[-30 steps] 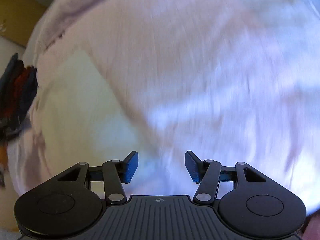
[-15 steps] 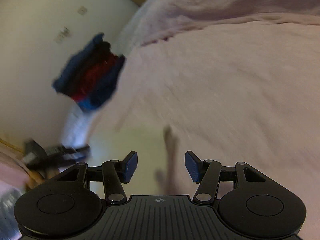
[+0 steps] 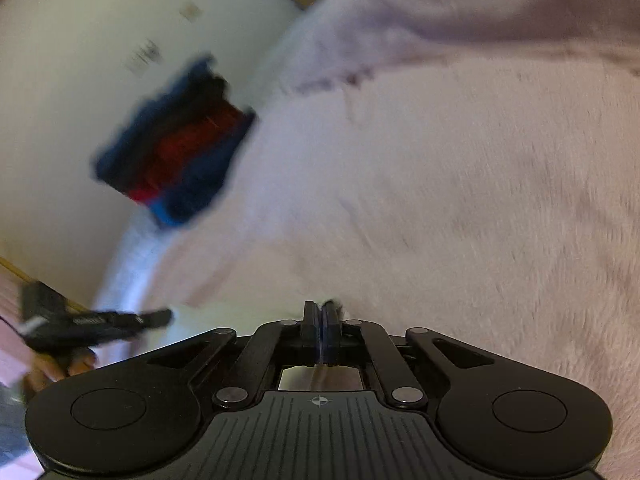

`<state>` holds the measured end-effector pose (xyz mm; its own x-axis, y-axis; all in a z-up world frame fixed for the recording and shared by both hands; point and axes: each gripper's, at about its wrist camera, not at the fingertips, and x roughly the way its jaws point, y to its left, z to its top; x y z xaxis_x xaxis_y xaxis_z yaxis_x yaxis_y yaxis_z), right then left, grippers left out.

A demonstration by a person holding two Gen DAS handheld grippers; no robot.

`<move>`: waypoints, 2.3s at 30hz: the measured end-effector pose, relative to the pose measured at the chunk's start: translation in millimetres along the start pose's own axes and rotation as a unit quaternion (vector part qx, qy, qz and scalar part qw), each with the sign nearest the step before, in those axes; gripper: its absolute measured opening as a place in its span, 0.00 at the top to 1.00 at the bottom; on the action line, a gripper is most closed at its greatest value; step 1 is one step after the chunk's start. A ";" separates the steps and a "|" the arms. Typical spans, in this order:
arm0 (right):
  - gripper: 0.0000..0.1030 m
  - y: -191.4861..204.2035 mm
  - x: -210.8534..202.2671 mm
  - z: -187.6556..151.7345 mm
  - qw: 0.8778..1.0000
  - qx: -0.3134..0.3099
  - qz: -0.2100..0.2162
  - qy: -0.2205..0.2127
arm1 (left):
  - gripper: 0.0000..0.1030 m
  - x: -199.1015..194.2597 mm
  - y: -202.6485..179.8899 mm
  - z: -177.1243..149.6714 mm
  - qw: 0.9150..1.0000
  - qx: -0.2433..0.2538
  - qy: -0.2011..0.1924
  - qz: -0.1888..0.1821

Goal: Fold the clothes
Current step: 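Release the shirt and move both grippers toward the clothes stack, then grasp the long edge of the cream shirt with both grippers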

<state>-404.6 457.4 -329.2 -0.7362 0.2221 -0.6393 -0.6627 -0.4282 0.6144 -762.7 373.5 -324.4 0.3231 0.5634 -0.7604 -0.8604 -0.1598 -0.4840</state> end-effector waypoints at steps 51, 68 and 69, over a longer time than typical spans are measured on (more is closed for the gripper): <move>0.51 91.3 -145.4 -271.0 0.964 0.241 0.095 0.050 | 0.69 -148.6 60.6 -227.1 0.960 -0.149 0.160 -0.173; 0.92 102.4 -150.6 -271.2 0.960 0.258 0.095 0.044 | 0.97 -165.8 47.9 -228.9 0.962 -0.118 0.117 -0.216; 0.92 107.3 -153.4 -272.0 0.961 0.258 0.092 0.045 | 0.97 -173.7 47.2 -230.5 0.961 -0.116 0.115 -0.222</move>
<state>-325.4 139.1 -291.0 -0.8484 0.0981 -0.5202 -0.5187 0.0427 0.8539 -768.5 81.3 -315.1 0.7397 0.4278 -0.5195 -0.5153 -0.1364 -0.8461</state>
